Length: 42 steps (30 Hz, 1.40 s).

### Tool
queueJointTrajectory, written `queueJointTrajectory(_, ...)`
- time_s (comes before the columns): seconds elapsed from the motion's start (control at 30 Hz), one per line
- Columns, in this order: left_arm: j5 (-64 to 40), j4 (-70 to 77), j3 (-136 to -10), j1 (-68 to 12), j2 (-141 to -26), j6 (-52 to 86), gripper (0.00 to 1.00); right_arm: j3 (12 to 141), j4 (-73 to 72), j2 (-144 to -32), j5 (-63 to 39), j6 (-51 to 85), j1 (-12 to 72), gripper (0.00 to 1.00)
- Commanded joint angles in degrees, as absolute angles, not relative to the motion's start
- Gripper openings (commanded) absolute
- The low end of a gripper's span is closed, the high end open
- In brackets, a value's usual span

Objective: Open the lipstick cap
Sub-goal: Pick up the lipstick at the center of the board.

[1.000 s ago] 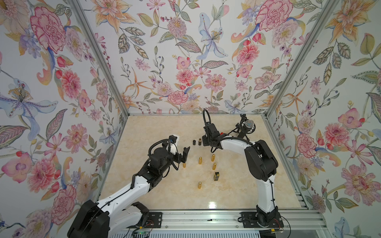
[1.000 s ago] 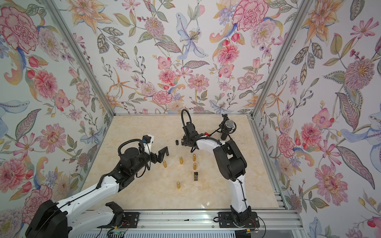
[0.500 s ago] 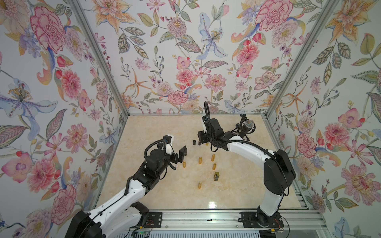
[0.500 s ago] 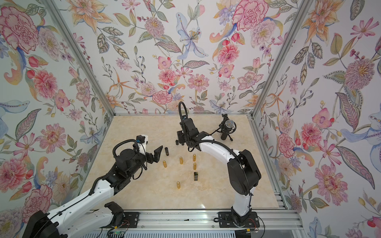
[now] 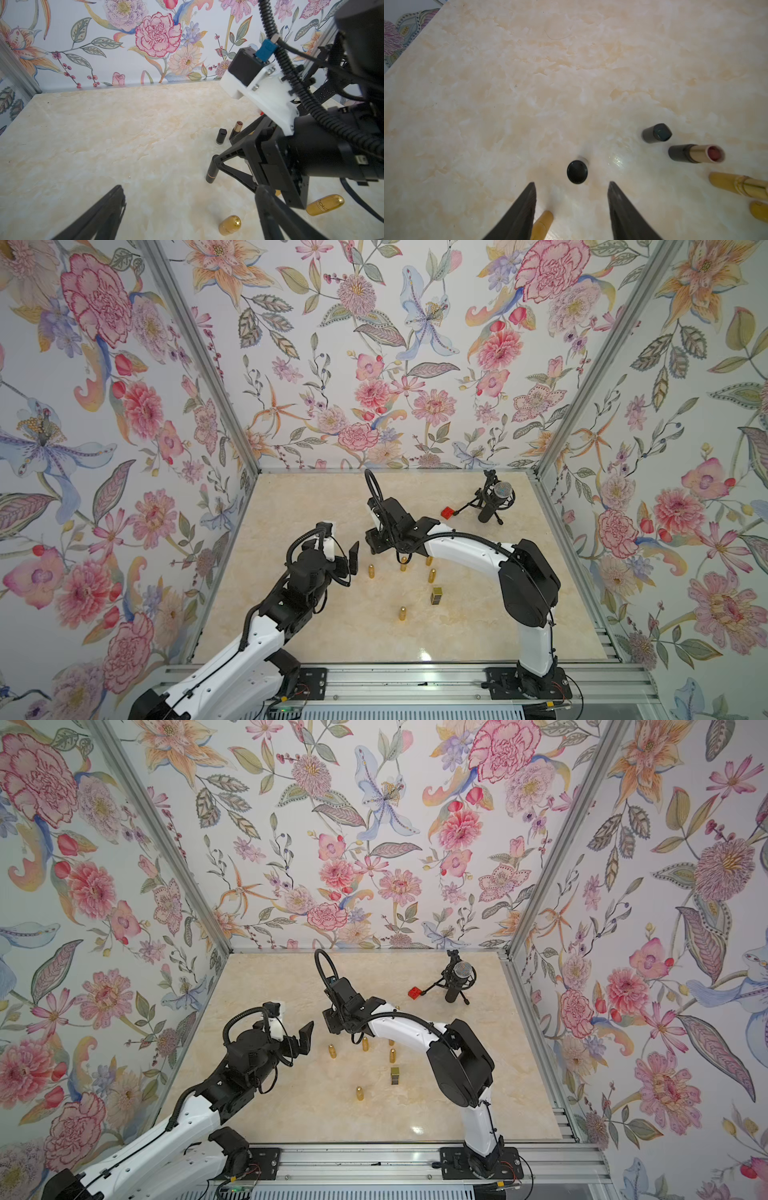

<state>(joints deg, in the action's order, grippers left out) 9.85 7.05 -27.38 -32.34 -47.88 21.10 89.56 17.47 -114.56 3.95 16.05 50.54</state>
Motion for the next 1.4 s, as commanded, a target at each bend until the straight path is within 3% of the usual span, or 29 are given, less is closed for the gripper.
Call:
queueJointTrajectory(0.0,11.73,6.83,-26.33,-31.55,-47.33,22.44,0.99,92.64,19.72,-117.38,5.85,16.87,51.0,0.57)
queueJointTrajectory(0.37,11.28,8.25,-25.72,-31.27,-48.15,22.12,0.99,96.93,21.36,-122.59,9.1,17.1,51.06,0.42)
queueJointTrajectory(1.37,9.69,8.61,-25.4,-29.69,-47.91,22.16,0.99,100.01,23.38,-124.85,10.58,15.38,51.34,0.24)
